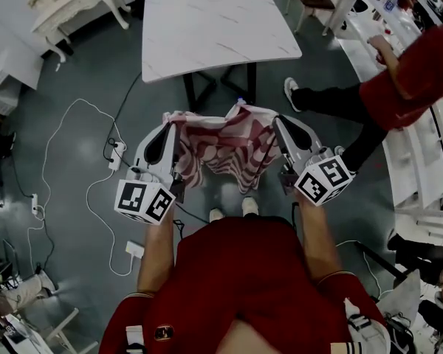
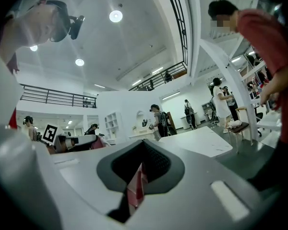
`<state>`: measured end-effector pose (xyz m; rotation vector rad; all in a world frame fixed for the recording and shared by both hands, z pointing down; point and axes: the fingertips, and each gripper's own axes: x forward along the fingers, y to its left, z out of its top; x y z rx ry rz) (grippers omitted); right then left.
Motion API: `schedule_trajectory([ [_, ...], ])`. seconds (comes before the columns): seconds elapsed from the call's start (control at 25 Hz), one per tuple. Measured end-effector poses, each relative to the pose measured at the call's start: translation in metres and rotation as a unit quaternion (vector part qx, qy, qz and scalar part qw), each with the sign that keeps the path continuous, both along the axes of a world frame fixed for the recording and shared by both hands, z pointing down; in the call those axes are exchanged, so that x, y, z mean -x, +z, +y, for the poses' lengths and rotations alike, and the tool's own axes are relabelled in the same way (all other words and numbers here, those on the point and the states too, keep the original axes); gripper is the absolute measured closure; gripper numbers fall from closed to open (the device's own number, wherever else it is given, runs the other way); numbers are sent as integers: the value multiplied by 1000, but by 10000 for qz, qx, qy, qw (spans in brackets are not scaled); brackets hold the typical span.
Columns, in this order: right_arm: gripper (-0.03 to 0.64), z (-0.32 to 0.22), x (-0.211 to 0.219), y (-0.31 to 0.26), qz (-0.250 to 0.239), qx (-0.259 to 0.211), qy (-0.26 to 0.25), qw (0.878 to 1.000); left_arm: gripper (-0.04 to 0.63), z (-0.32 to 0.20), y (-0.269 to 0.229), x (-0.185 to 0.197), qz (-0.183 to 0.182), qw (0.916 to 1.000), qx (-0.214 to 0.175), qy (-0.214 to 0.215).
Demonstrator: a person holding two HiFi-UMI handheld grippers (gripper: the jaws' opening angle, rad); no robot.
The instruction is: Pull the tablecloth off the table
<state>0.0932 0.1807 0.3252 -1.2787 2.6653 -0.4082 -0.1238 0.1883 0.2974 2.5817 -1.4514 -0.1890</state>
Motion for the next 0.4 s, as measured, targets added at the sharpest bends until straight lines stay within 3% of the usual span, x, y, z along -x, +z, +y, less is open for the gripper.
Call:
schedule_trajectory([
  [0.4, 604, 9, 5, 3, 7, 13, -19, 10000, 584, 10, 4, 5, -11, 10000, 16, -8],
])
